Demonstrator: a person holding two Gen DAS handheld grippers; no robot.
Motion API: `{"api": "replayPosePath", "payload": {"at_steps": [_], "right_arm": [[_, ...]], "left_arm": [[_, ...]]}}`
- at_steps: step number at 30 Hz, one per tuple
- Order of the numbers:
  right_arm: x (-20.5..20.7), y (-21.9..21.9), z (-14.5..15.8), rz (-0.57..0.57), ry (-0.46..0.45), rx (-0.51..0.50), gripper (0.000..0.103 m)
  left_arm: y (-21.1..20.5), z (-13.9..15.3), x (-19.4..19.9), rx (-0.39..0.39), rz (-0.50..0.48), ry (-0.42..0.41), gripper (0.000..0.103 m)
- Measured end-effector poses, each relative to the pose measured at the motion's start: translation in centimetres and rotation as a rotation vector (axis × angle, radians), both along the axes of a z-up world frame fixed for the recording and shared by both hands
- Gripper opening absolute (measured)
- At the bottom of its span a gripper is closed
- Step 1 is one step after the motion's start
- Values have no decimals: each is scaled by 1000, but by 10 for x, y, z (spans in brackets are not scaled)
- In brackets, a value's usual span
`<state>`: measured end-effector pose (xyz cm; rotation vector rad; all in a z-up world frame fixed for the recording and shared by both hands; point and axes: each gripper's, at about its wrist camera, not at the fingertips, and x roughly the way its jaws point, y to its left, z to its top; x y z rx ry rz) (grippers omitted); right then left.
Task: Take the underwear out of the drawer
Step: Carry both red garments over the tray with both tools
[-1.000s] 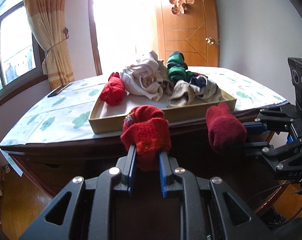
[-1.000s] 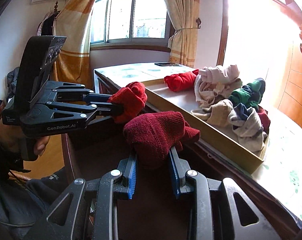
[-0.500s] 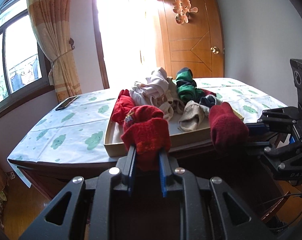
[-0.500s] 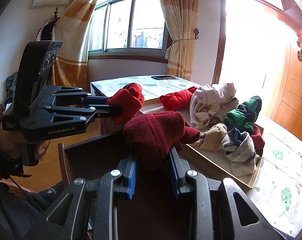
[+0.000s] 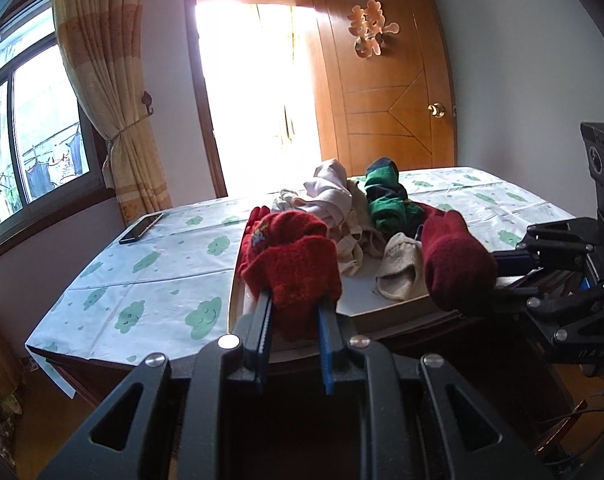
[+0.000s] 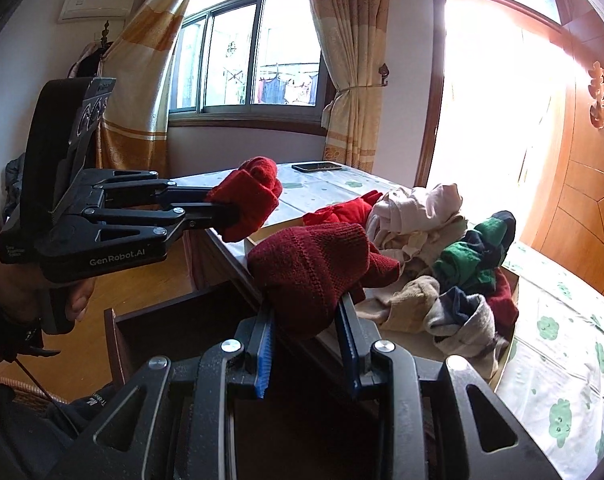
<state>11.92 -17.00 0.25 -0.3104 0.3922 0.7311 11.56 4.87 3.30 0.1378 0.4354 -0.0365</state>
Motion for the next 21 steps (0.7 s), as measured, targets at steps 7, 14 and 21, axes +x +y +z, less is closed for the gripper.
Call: {"api": "replayPosePath", "payload": {"at_steps": [7,14,21], "right_arm": [[14,-1,5,-17,-1,10,31],[28,3,8,-29,2,10,31],[44,9,10,-45,11,-4,31]], "left_arm": [[4,5,10,13,12,-2,18],[6,10,22,26,21,-2,18],[11,11,43,39,30,22,18]]}}
